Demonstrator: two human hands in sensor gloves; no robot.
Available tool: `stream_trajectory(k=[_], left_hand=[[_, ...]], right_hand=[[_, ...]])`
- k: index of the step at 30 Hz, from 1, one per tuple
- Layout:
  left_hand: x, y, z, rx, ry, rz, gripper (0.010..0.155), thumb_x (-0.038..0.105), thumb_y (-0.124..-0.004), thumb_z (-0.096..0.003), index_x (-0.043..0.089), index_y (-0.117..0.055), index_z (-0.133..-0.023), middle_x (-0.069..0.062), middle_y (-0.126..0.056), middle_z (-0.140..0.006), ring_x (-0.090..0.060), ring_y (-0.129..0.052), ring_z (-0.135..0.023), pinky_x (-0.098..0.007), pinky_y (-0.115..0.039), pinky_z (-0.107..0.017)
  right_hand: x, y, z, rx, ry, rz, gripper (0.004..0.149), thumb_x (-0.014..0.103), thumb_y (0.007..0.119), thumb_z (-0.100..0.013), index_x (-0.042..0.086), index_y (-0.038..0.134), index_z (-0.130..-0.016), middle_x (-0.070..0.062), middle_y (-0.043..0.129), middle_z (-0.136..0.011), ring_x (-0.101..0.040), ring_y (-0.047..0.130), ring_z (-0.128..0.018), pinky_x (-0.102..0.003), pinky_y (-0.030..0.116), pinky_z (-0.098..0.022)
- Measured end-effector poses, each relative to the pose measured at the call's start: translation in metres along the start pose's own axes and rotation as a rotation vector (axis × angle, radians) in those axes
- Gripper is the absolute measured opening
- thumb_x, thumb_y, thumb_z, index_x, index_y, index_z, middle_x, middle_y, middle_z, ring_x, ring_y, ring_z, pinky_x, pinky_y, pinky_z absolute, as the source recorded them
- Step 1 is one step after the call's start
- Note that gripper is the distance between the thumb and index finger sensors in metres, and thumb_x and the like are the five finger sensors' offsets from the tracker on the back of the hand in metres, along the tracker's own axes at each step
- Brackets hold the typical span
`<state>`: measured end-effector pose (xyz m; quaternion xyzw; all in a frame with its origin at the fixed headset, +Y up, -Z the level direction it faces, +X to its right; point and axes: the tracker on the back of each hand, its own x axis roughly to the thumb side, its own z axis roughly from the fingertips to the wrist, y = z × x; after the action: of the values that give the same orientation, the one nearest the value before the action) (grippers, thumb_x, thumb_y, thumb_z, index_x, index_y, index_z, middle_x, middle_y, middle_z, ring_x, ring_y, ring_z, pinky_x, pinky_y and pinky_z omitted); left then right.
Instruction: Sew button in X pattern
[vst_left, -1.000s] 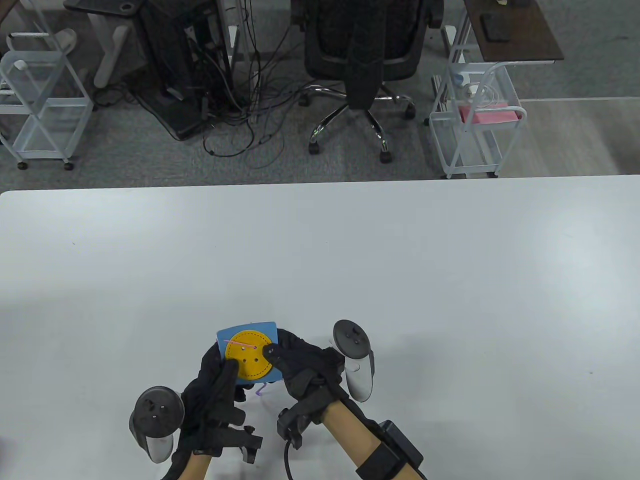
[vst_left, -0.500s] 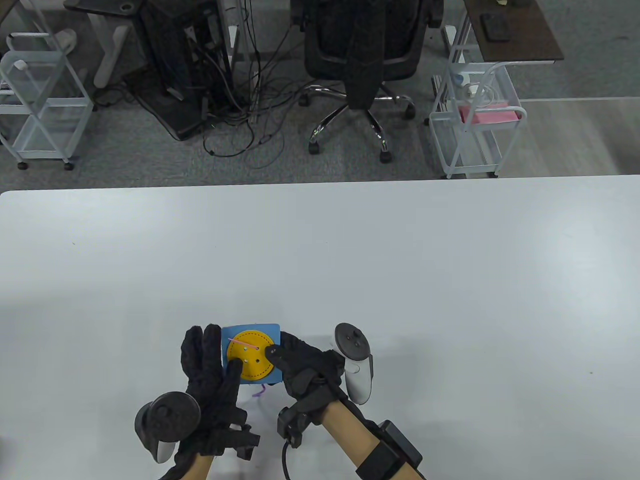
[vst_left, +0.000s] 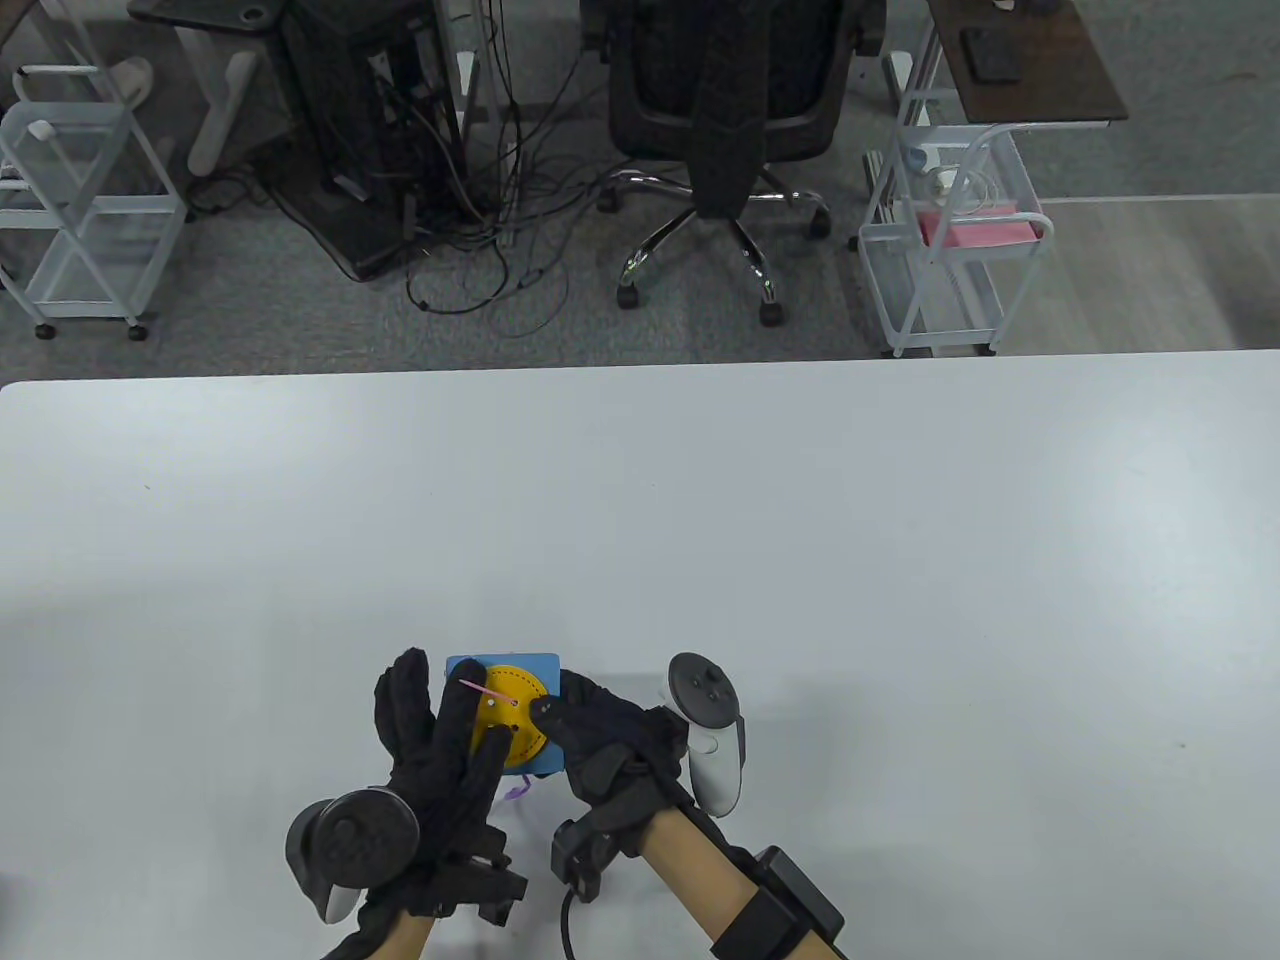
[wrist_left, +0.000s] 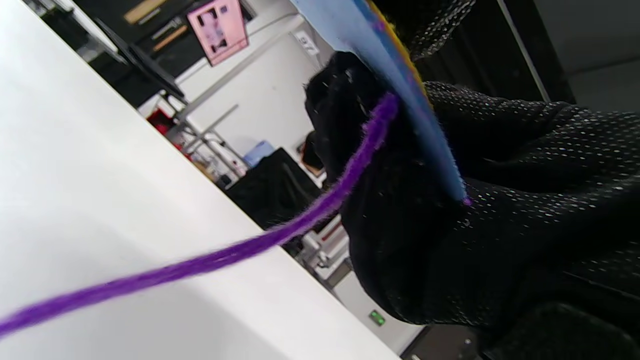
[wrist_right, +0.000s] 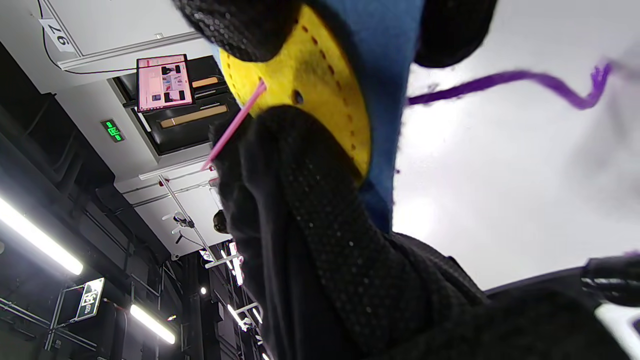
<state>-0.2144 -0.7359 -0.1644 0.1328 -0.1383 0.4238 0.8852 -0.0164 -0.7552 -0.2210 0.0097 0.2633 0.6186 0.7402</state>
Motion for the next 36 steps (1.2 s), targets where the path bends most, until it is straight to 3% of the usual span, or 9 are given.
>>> stream_trajectory(k=[7, 11, 17, 23, 30, 36], left_hand=[[-0.007, 0.006, 0.000, 0.046, 0.032, 0.151, 0.048, 0.036, -0.072, -0.0587, 0.015, -0.070, -0.101, -0.036, -0.021, -0.113, -0.067, -0.015, -0.094, -0.078, -0.033, -0.063], [-0.008, 0.009, 0.000, 0.065, 0.053, 0.096, 0.038, 0.035, -0.074, -0.0576, 0.022, -0.078, -0.092, -0.036, -0.029, -0.113, -0.067, -0.020, -0.094, -0.078, -0.035, -0.062], [-0.007, 0.013, -0.001, 0.062, 0.051, 0.076, 0.036, 0.033, -0.074, -0.0580, 0.019, -0.080, -0.091, -0.036, -0.033, -0.112, -0.067, -0.024, -0.095, -0.078, -0.037, -0.062], [-0.006, 0.019, -0.001, 0.064, 0.036, 0.040, 0.036, 0.033, -0.074, -0.0578, 0.018, -0.082, -0.090, -0.034, -0.043, -0.111, -0.066, -0.038, -0.095, -0.077, -0.044, -0.063], [-0.005, 0.031, 0.001, 0.124, 0.022, 0.053, 0.036, 0.032, -0.074, -0.0579, 0.018, -0.082, -0.090, -0.033, -0.052, -0.110, -0.065, -0.048, -0.095, -0.073, -0.053, -0.064], [-0.006, 0.041, 0.001, 0.145, 0.004, 0.072, 0.037, 0.031, -0.073, -0.0584, 0.017, -0.080, -0.092, -0.029, -0.067, -0.106, -0.062, -0.066, -0.090, -0.058, -0.074, -0.060]], right_hand=[[-0.004, 0.003, 0.002, -0.012, 0.011, 0.030, 0.047, 0.024, 0.067, -0.055, 0.011, 0.060, -0.100, -0.015, 0.080, -0.091, -0.030, 0.087, -0.070, -0.043, 0.075, -0.050], [-0.007, 0.006, 0.004, -0.022, 0.017, 0.069, 0.047, 0.023, 0.068, -0.054, 0.011, 0.061, -0.099, -0.016, 0.080, -0.091, -0.030, 0.088, -0.069, -0.042, 0.076, -0.049], [-0.009, 0.006, 0.005, -0.057, 0.043, 0.128, 0.046, 0.026, 0.071, -0.054, 0.014, 0.065, -0.097, -0.018, 0.070, -0.091, -0.028, 0.089, -0.063, -0.041, 0.077, -0.046], [-0.012, 0.002, 0.004, -0.077, 0.080, 0.171, 0.045, 0.029, 0.074, -0.053, 0.014, 0.067, -0.095, -0.014, 0.079, -0.080, -0.027, 0.090, -0.052, -0.041, 0.076, -0.040], [-0.018, -0.003, 0.002, -0.086, 0.116, 0.178, 0.046, 0.029, 0.075, -0.053, 0.013, 0.067, -0.095, -0.014, 0.082, -0.077, -0.026, 0.091, -0.048, -0.040, 0.076, -0.037], [-0.021, -0.004, 0.001, -0.085, 0.133, 0.182, 0.046, 0.029, 0.075, -0.053, 0.012, 0.068, -0.095, -0.015, 0.082, -0.077, -0.026, 0.091, -0.048, -0.041, 0.076, -0.037]])
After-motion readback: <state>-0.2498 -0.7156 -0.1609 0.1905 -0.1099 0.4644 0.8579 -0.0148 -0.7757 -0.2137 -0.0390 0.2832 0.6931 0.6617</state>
